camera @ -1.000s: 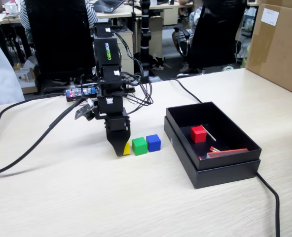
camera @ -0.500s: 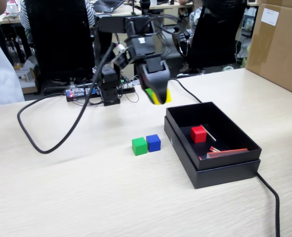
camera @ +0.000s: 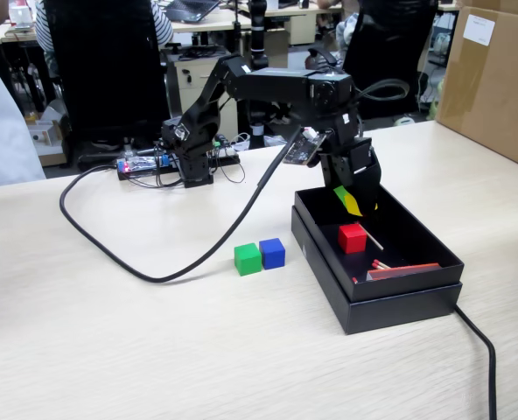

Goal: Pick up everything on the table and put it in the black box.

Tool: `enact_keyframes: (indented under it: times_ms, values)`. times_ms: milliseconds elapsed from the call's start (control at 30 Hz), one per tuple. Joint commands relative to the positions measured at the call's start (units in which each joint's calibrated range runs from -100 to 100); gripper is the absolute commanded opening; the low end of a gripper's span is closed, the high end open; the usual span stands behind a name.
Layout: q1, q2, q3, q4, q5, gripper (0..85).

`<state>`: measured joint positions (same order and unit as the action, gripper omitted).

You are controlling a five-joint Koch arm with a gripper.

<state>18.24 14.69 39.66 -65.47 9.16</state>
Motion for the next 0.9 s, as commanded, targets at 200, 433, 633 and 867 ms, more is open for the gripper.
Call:
enact_keyframes:
  times_ms: [200,433,633,867]
  values:
    - [0.1,0.17,3.31,-0.67,0.0,23.0]
    - [-0.1,-3.39,1.23,-0.67,-0.1,35.5]
    - [-1.27,-14.98,-5.66,-0.67,-0.34,43.2]
    - [-4.35,-35.98,-19.44,-0.32,-0.54,48.8]
